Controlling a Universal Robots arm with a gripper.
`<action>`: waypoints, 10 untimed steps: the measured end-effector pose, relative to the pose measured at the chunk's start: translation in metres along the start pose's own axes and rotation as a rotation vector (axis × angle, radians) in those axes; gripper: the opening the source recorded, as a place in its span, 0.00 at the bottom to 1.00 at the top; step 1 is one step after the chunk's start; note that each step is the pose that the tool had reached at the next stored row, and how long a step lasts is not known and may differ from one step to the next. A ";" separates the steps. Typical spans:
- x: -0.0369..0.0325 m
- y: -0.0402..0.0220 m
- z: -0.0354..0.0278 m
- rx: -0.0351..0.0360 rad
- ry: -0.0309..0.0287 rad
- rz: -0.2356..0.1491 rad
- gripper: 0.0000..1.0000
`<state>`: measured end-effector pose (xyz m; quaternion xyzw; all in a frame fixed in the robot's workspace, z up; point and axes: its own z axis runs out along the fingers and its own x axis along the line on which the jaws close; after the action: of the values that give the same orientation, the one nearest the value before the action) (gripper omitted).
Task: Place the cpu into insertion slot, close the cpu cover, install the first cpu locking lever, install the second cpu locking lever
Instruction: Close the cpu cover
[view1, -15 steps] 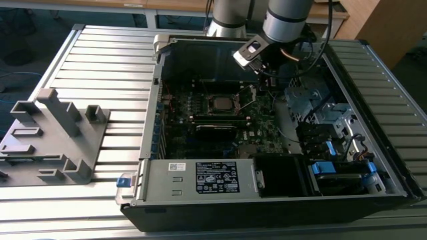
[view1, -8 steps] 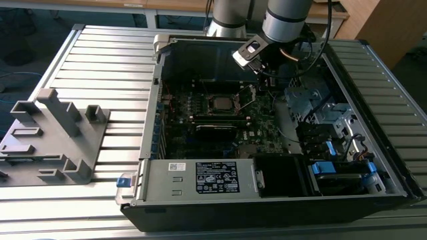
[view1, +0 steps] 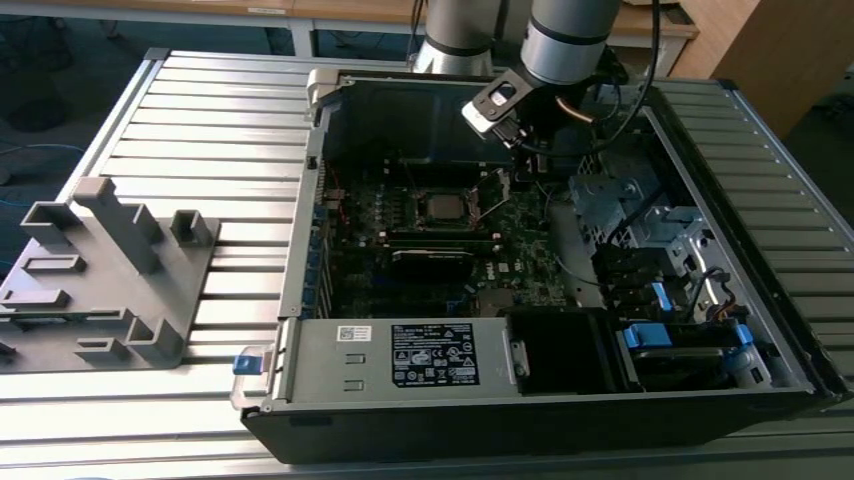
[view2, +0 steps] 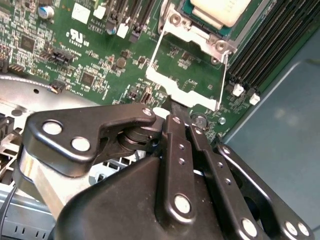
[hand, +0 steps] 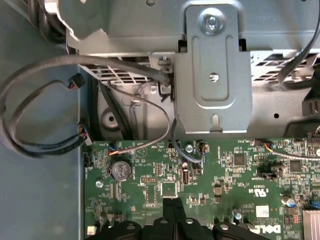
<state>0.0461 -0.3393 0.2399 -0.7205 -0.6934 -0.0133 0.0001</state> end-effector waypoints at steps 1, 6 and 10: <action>0.0000 -0.0012 0.0000 0.0000 0.0000 0.000 0.11; -0.0004 -0.0090 0.0003 0.0000 0.0000 0.000 0.11; -0.0006 -0.0158 0.0004 -0.0001 0.0000 0.000 0.11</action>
<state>0.0303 -0.3394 0.2392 -0.7204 -0.6934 -0.0134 0.0001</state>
